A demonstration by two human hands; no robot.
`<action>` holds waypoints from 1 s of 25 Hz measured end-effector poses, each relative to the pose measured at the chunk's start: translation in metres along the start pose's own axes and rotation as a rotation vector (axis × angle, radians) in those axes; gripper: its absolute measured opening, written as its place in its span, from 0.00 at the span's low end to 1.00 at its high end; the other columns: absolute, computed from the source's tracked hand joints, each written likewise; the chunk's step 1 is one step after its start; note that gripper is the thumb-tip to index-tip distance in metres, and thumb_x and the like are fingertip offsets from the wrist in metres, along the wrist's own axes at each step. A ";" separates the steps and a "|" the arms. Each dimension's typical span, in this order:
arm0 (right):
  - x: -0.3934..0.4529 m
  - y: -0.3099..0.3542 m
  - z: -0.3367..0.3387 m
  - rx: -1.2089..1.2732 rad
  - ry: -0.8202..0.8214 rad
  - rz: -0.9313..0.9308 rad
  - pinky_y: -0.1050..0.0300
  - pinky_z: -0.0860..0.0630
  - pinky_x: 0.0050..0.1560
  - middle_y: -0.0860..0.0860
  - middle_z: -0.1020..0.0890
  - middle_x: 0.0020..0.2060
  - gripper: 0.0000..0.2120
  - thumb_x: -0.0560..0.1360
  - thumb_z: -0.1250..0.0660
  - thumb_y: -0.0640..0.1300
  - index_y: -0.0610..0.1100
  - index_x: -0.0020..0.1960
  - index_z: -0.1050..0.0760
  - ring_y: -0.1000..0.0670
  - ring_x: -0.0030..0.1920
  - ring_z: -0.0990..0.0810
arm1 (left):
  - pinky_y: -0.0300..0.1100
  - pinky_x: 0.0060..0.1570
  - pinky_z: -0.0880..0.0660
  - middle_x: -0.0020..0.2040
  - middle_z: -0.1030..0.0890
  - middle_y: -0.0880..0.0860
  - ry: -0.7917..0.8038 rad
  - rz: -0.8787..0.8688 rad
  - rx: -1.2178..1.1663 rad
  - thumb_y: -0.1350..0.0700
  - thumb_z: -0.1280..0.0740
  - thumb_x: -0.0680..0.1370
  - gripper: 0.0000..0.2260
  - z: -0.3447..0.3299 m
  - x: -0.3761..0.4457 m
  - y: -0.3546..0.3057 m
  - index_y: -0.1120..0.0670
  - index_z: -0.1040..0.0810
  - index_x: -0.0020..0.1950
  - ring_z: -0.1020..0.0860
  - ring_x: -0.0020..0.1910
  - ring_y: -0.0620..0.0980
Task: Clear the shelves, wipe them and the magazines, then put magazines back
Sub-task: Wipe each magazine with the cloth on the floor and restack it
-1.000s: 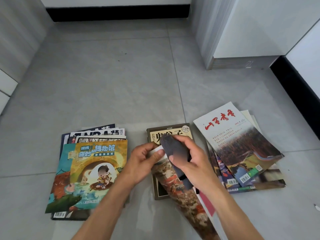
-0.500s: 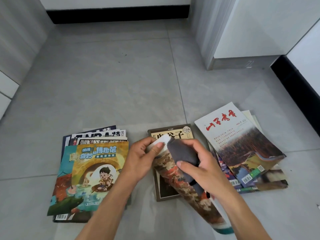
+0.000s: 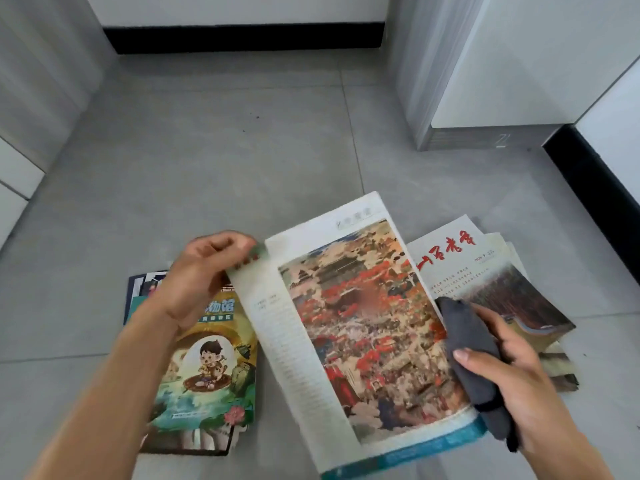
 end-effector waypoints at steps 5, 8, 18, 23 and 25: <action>0.030 -0.054 0.008 -0.053 -0.112 -0.134 0.63 0.22 0.32 0.47 0.15 0.43 0.20 0.72 0.33 0.27 0.47 0.57 0.22 0.52 0.36 0.17 | 0.52 0.51 0.22 0.49 0.15 0.61 -0.121 0.416 -0.147 0.54 0.37 0.81 0.10 -0.057 -0.020 0.112 0.58 0.18 0.49 0.16 0.45 0.56; 0.044 -0.089 0.015 -0.657 -0.162 -0.037 0.65 0.25 0.40 0.46 0.17 0.53 0.20 0.73 0.29 0.33 0.50 0.61 0.24 0.52 0.44 0.19 | 0.49 0.47 0.20 0.47 0.14 0.59 -0.341 0.664 -0.295 0.43 0.42 0.83 0.20 -0.069 -0.045 0.179 0.56 0.18 0.49 0.16 0.46 0.56; -0.006 -0.168 -0.095 -1.500 0.102 0.557 0.43 0.43 0.73 0.44 0.34 0.76 0.24 0.83 0.53 0.55 0.48 0.76 0.37 0.42 0.77 0.41 | 0.42 0.40 0.21 0.40 0.14 0.47 -0.279 0.420 0.299 0.61 0.30 0.77 0.11 -0.047 -0.044 0.187 0.49 0.16 0.37 0.16 0.42 0.49; 0.035 -0.148 -0.053 -1.549 0.114 0.624 0.42 0.40 0.74 0.49 0.45 0.80 0.26 0.84 0.53 0.58 0.51 0.79 0.40 0.46 0.80 0.47 | 0.41 0.41 0.20 0.41 0.13 0.49 -0.169 0.440 0.308 0.60 0.31 0.78 0.07 -0.058 -0.038 0.184 0.56 0.14 0.42 0.15 0.42 0.49; 0.050 -0.134 -0.026 -1.434 -0.143 0.405 0.37 0.35 0.73 0.46 0.44 0.80 0.27 0.84 0.53 0.57 0.46 0.78 0.37 0.43 0.79 0.45 | 0.39 0.37 0.19 0.41 0.14 0.47 -0.117 0.435 0.345 0.61 0.32 0.78 0.08 -0.072 -0.038 0.182 0.56 0.14 0.42 0.16 0.37 0.45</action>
Point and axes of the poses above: each hand's wrist, its own x-axis towards the middle knuckle, its own z-axis out of the back of the hand, y = z × x, the point moved 7 cm from there along x, towards the middle knuckle
